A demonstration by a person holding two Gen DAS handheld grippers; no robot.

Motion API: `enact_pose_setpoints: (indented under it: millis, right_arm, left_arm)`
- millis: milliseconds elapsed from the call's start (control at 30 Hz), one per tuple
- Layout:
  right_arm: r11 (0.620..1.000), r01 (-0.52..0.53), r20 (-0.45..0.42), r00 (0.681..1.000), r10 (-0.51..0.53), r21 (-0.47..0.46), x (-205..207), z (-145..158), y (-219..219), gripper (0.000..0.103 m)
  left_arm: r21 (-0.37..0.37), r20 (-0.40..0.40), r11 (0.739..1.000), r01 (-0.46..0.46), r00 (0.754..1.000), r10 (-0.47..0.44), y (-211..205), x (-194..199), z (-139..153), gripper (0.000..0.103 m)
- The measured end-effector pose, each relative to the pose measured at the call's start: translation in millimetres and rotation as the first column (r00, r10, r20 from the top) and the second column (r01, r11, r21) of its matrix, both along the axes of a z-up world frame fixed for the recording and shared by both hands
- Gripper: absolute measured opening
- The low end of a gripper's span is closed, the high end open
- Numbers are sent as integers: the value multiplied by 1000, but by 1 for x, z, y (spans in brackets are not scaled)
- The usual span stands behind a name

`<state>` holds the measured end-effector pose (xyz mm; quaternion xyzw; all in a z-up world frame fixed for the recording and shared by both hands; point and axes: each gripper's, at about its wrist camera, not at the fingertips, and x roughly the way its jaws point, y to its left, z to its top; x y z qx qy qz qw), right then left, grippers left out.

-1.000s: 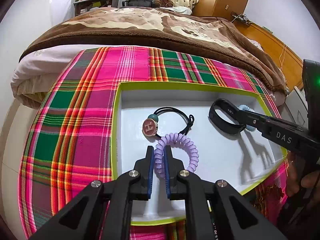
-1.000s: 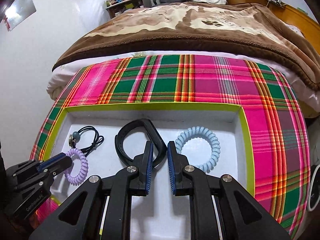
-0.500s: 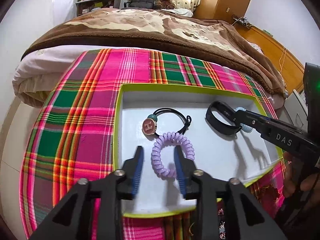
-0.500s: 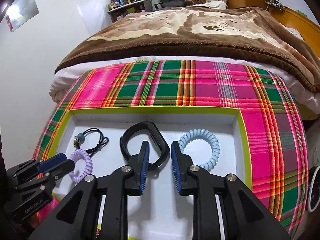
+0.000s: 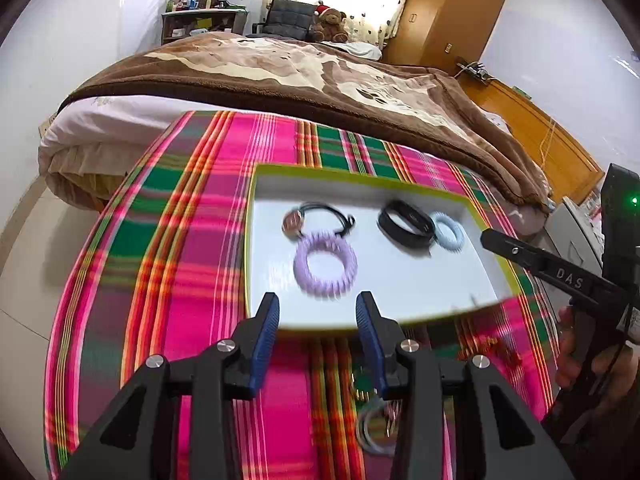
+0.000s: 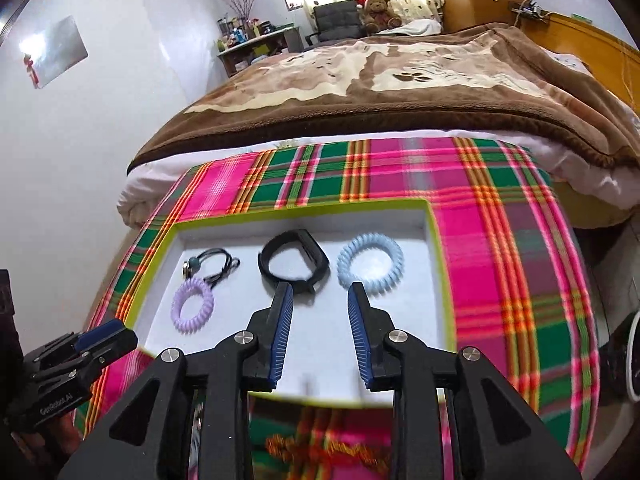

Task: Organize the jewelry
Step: 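Grasp the red-orange beaded tassel piece with the right gripper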

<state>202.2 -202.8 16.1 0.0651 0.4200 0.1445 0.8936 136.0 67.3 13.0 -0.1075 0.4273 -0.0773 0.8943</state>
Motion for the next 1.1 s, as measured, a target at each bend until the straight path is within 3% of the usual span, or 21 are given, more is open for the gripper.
enact_pose_setpoints:
  millis: [233,367,433,700,1100]
  right_arm:
    - [999,43,10,999,-43,18,-43,-2,-33,30]
    - [997,58,3,998,-58,43,-61,-8,-48,30]
    - [999,44,-5,999,-44,27,-66,-14,-51,35]
    - [996,-53,-38,998,50,-71,-77,-46,-45,36]
    - [962,-159,-26,987,157,-222,-68,-56,-20,36]
  left_arm:
    - [4,3,1000,-4,1000,4,3,-30,-3,42]
    - [-30,-15,999,-21,1000,21,5,-43,-12,42]
    - [-38,-22,999,-14,1000,13,4,-50,-15,42]
    - [-40,-30,999,-2,1000,1,-1,-62,-17,42]
    - [-27,-53,999,-17,998,15,-7,-75,-22,42]
